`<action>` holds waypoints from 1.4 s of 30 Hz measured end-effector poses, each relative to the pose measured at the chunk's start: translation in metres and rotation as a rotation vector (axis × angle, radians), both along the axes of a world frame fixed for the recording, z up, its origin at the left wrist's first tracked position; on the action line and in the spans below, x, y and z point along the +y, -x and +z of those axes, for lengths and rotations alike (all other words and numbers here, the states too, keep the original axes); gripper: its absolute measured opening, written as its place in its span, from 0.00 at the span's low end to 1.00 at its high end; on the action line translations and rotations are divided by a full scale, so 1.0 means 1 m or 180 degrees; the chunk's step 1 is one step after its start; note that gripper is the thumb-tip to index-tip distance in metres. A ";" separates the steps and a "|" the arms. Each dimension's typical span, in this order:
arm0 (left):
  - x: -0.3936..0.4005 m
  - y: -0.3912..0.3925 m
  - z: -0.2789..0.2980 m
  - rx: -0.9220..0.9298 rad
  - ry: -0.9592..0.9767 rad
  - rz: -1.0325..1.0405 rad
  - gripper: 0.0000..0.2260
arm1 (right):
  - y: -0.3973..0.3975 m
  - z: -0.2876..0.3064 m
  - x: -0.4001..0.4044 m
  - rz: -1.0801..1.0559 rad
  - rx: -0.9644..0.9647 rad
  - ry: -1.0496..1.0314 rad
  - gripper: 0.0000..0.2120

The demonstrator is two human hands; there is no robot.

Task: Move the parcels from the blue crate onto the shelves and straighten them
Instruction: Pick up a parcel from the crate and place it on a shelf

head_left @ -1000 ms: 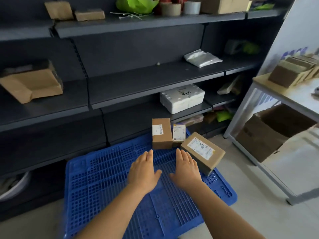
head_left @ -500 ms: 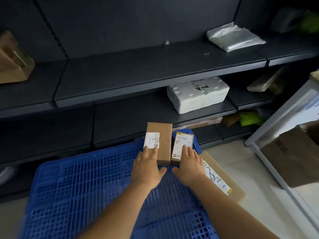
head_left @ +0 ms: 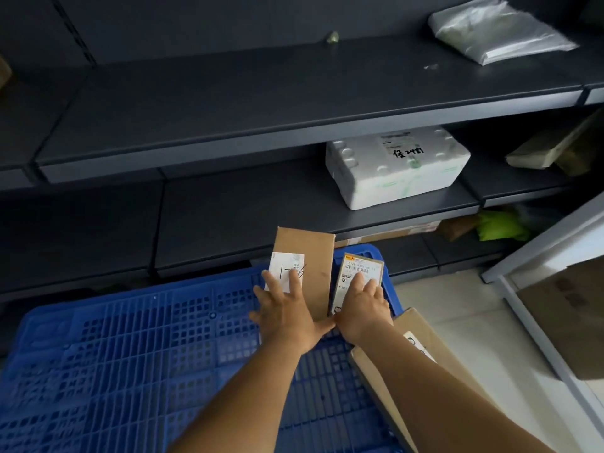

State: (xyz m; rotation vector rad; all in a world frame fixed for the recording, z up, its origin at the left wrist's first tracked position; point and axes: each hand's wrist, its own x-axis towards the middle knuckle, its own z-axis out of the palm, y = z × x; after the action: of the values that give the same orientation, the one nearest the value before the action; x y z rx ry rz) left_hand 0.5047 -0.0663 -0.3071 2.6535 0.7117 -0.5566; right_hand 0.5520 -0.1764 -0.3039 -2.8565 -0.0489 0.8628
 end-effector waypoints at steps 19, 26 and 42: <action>0.107 0.123 -0.012 -0.0293 -0.0093 0.1452 0.50 | 0.066 -0.041 0.079 0.0109 -0.0028 -0.1231 0.50; 0.118 0.150 -0.020 -0.0553 0.0245 0.1771 0.48 | 0.095 -0.049 0.098 -0.0197 -0.0205 -0.1271 0.47; 0.153 0.249 0.068 -0.1130 0.0160 0.2420 0.47 | 0.180 0.055 0.157 0.0626 -0.0395 -0.1681 0.37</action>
State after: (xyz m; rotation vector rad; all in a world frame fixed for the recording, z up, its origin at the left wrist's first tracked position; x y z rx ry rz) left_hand 0.2558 0.0863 -0.2395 2.1032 1.4367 0.1017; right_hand 0.3719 -0.0196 -0.2485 -2.4227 -0.5003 0.5888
